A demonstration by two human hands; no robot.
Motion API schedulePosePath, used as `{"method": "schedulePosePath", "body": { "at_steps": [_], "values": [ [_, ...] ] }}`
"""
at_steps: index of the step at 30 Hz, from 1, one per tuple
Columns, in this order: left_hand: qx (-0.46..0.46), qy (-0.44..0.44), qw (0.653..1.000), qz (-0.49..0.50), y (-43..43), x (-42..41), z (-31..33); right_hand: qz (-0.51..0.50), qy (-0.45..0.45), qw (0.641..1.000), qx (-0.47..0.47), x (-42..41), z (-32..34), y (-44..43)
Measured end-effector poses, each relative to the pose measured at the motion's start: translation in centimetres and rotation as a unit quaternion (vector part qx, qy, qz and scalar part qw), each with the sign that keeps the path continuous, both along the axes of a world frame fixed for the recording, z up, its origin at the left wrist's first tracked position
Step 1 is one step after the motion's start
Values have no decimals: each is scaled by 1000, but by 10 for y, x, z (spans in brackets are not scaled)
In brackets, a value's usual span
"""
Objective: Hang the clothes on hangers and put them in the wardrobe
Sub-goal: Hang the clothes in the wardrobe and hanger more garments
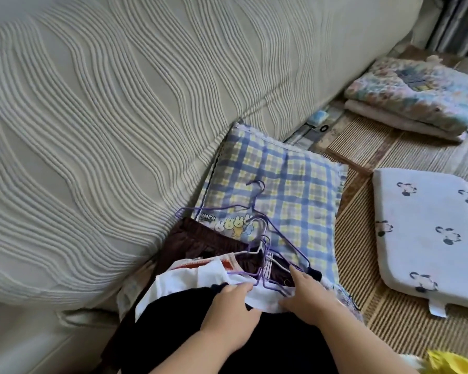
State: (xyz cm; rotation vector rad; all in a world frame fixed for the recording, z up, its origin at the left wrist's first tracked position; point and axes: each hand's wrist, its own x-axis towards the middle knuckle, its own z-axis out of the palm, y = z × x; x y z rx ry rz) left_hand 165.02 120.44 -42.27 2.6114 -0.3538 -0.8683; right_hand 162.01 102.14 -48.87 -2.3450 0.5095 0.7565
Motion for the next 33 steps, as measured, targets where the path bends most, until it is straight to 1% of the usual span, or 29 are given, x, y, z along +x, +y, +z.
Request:
{"method": "schedulePosePath", "body": {
  "at_steps": [3, 6, 9, 13, 16, 18, 21, 23, 26, 28, 30, 33],
  "values": [
    [0, -6, 1000, 3, 5, -1, -8, 10, 12, 999, -42, 1, -14, 4],
    [-6, -8, 1000, -1, 8, -4, -10, 0, 21, 999, -27, 4, -15, 0],
    [-16, -12, 1000, 3, 6, -8, -8, -8, 31, 999, 24, 7, -9, -6],
    [-48, -40, 998, 12, -2, -11, 2, -70, 5, 992, 104, -1, 1, -10],
    [-67, -66, 995, 20, -10, -11, 11, -100, -31, 982, 155, -10, 11, -13],
    [-73, -84, 994, 22, -17, -10, 15, -108, -51, 972, 204, -17, 19, -14],
    [-75, -80, 994, 21, -30, -9, 20, -105, -53, 955, 272, -27, 29, -12],
    [-66, -82, 994, 40, -38, -9, 22, -91, -55, 957, 270, -32, 33, -12],
    [-48, -107, 989, 94, -42, -9, 27, -71, -57, 961, 263, -35, 37, -11],
    [-35, -116, 988, 96, -42, -9, 28, -73, -67, 957, 272, -37, 39, -10],
    [-51, -116, 986, 112, -41, -12, 30, -80, -75, 954, 279, -38, 40, -10],
    [-101, -92, 976, 168, -37, -17, 34, -87, -73, 956, 272, -37, 40, -12]
  ]
}}
